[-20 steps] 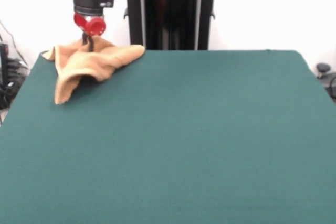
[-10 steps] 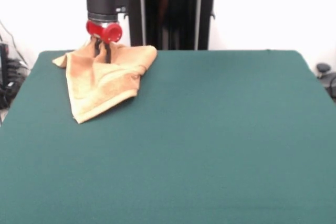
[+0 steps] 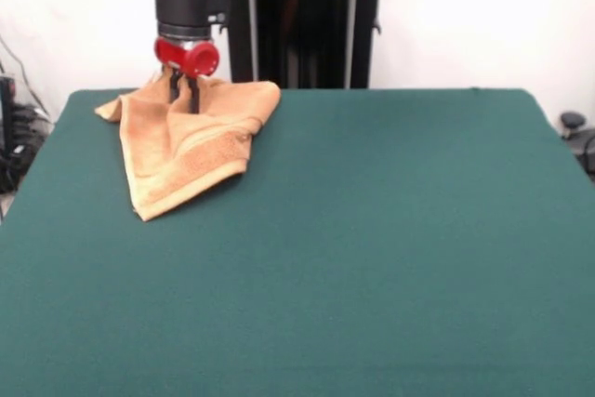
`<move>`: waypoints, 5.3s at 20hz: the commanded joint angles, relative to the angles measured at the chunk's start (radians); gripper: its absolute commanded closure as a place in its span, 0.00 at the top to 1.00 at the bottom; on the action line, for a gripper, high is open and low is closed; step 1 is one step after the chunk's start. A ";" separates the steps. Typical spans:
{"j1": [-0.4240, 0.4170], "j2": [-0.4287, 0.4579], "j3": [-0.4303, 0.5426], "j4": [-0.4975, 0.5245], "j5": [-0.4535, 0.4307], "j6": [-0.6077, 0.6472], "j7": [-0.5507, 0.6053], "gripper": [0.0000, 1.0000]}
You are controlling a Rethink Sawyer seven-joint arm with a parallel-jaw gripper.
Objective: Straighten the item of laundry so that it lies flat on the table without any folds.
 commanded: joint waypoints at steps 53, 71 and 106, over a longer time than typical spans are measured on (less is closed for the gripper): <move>0.198 0.077 0.111 -0.095 0.023 0.216 0.034 1.00; 0.190 -0.359 0.215 0.080 0.109 0.648 0.002 1.00; 0.074 -0.103 0.411 0.152 0.163 0.245 0.110 1.00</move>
